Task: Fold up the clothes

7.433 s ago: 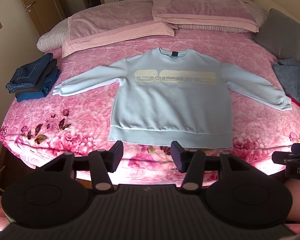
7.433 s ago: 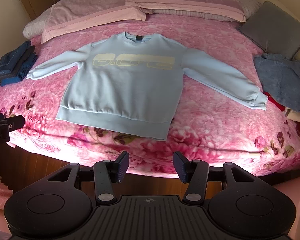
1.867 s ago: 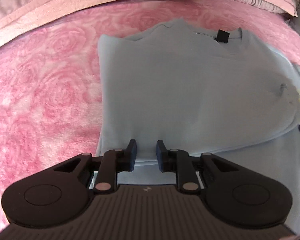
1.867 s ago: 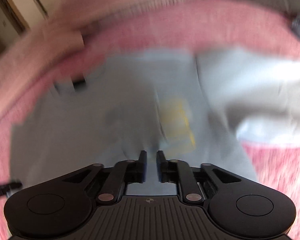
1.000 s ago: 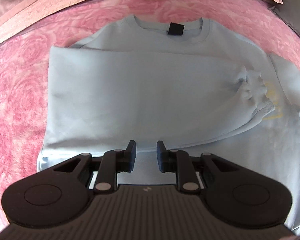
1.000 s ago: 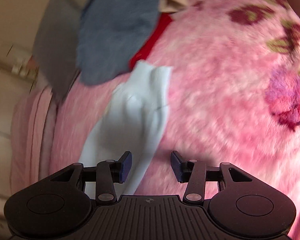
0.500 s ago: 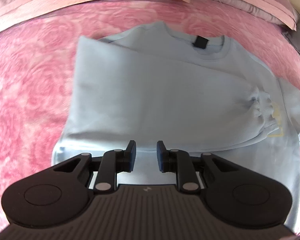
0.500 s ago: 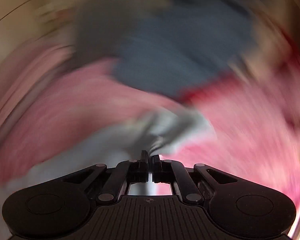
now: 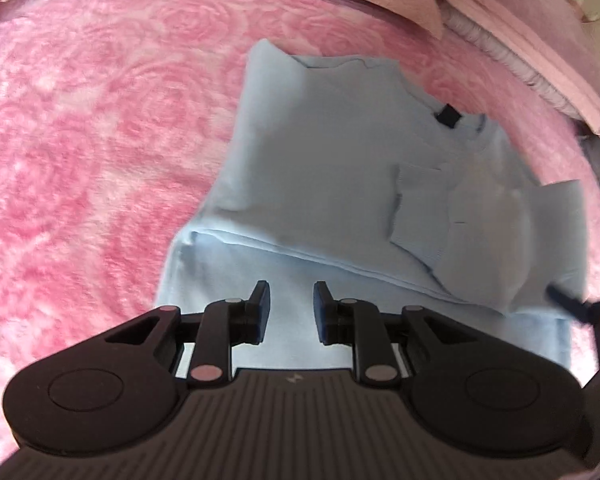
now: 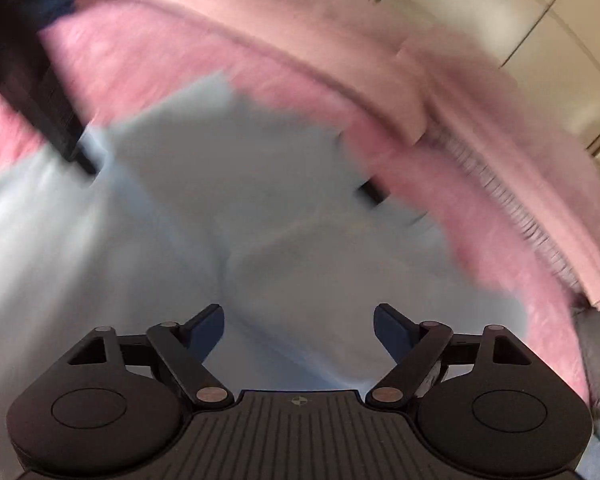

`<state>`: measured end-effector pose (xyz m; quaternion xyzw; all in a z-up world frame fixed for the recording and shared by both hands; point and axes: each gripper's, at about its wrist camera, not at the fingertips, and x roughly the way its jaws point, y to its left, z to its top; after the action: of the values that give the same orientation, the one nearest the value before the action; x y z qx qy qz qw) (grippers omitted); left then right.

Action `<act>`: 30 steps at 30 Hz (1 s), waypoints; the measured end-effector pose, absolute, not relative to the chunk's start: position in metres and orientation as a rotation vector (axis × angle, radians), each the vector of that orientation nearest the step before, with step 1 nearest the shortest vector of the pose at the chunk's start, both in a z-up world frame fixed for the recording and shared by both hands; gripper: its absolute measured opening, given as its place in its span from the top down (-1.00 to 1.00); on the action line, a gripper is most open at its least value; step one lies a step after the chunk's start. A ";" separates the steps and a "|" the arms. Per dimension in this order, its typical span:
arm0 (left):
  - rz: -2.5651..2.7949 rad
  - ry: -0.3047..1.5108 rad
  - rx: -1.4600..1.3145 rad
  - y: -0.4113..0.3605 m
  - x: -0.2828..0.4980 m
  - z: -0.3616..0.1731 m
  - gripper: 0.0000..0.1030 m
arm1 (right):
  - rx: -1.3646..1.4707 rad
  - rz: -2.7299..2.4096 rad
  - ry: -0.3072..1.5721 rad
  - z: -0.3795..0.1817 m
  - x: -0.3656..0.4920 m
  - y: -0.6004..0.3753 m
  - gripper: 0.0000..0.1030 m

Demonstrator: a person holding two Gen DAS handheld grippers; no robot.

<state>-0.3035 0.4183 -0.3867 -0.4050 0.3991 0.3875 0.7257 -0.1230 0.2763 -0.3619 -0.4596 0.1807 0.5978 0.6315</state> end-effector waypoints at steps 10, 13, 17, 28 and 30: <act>0.688 0.648 -1.252 0.442 -0.260 -0.419 0.41 | -0.817 1.024 0.813 -0.361 -0.018 0.222 -0.59; 0.682 0.610 -1.393 0.447 -0.250 -0.443 0.41 | -0.560 0.898 0.973 -0.350 0.029 0.205 -0.59; 0.701 0.489 -1.583 0.445 -0.248 -0.467 0.52 | -0.342 0.773 1.094 -0.349 0.054 0.199 -0.59; 0.764 0.416 -0.981 0.461 -0.273 -0.369 0.94 | -0.521 0.834 0.882 -0.340 0.033 0.204 -0.58; 0.787 0.500 -0.975 0.470 -0.281 -0.379 0.93 | -0.606 0.897 0.807 -0.344 0.023 0.212 -0.48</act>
<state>-0.2809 0.4695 -0.3792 -0.4514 0.2314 0.3643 0.7810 0.0226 0.2122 -0.3437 -0.2805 0.3737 0.4153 0.7805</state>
